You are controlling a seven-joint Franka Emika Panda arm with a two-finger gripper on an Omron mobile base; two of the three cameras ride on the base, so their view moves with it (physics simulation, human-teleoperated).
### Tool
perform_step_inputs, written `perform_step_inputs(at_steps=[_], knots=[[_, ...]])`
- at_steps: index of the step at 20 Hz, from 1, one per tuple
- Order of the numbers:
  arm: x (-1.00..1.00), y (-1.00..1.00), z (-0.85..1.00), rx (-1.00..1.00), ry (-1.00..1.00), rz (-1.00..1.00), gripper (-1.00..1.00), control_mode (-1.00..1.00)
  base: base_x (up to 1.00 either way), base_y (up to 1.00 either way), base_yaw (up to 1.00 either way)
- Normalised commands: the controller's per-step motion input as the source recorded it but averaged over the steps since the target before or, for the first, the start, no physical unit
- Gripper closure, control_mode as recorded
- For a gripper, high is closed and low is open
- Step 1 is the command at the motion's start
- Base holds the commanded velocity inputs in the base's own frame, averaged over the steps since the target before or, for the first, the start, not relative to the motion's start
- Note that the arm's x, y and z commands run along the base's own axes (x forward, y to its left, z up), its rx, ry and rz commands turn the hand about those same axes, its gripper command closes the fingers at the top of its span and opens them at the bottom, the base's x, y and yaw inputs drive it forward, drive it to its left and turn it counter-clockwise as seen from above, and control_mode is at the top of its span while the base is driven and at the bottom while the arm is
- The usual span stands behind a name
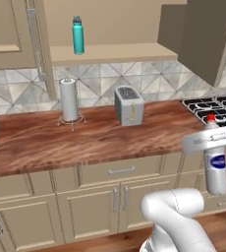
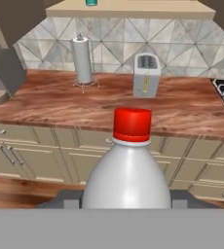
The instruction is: Sort all alcoholic drinks to one cabinet, and non-alcoholic drinks to the other.
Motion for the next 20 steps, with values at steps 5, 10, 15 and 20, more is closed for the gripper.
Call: perform_step_inputs(at_steps=[5, 10, 15, 20], knots=[[0.00, 0.00, 0.00, 0.00, 0.00, 0.00, 1.00, 1.00, 0.64, 0.00, -0.03], [0.00, 0.00, 0.00, 0.00, 0.00, 0.00, 1.00, 1.00, 0.71, 0.00, -0.06], [0.00, 0.00, 0.00, 0.00, 0.00, 0.00, 1.00, 1.00, 0.86, 0.00, -0.08], [0.00, 0.00, 0.00, 0.00, 0.00, 0.00, 1.00, 1.00, 0.99, 0.01, -0.06]])
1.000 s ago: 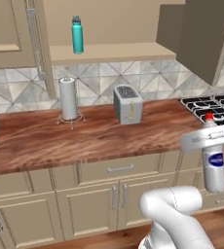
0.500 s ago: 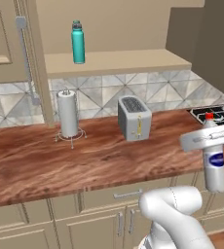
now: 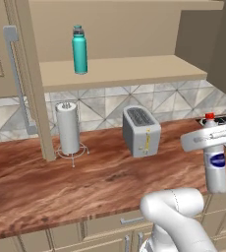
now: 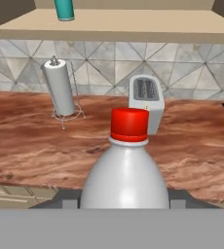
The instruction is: Sort all alcoholic drinks to one cabinet, and non-alcoholic drinks to the other.
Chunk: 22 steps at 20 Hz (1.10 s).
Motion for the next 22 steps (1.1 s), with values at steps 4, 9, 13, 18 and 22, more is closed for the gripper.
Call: perform_step_inputs(at_steps=[4, 9, 13, 18, 22], knots=[[0.00, 0.00, 0.00, 0.00, 0.00, 0.00, 1.00, 1.00, 0.86, 0.06, 0.00], [0.22, 0.00, 0.51, 0.00, -0.21, 0.00, 1.00, -1.00, 0.00, 0.00, 0.00], [0.04, 0.00, 0.67, 0.01, -0.40, 0.00, 1.00, -1.00, 0.00, 0.00, 0.00], [0.13, 0.00, 0.57, 0.01, -0.39, 0.00, 1.00, -1.00, 0.00, 0.00, 0.00], [0.34, 0.00, 0.31, 0.01, -0.31, 0.00, 1.00, -1.00, 0.00, 0.00, 0.00]])
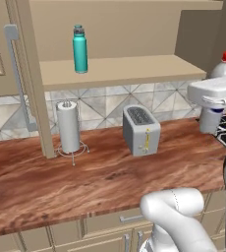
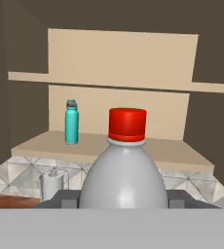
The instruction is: Sort all alcoholic drinks to one cabinet, and non-alcoholic drinks to the other.
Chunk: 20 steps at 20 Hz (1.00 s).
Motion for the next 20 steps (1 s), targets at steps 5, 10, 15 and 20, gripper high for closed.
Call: perform_step_inputs(at_steps=[5, 10, 15, 20], knots=[[0.63, 0.00, 0.12, 0.01, -0.10, 0.00, 1.00, -1.00, 0.00, 0.00, 0.00], [0.59, 0.00, 0.14, 0.03, -0.02, 0.00, 1.00, -1.00, 0.00, 0.00, 0.00], [0.47, 0.00, 0.09, 0.02, -0.03, 0.00, 1.00, -1.00, 0.00, 0.00, 0.00], [0.54, 0.00, 0.01, 0.00, 0.00, 0.00, 1.00, -1.00, 0.00, 0.00, 0.00]])
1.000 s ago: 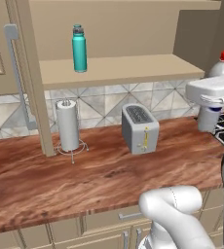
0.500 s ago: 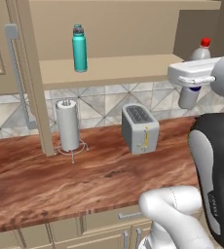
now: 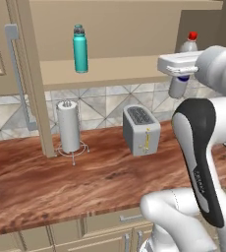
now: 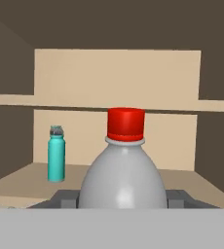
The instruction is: Sort all alcoholic drinks to one cabinet, and non-alcoholic drinks to the other.
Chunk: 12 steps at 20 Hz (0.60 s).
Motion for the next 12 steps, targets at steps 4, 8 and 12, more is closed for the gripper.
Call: perform_step_inputs(at_steps=[4, 8, 12], knots=[[0.57, 0.00, 0.08, 0.00, 0.00, 0.00, 1.00, -1.00, 0.00, 0.00, 0.00], [0.61, 0.00, 0.07, 0.00, 0.00, 0.00, 1.00, -1.00, 0.00, 0.00, 0.00], [0.57, 0.00, 0.01, 0.00, 0.00, 0.00, 1.00, -1.00, 0.00, 0.00, 0.00]])
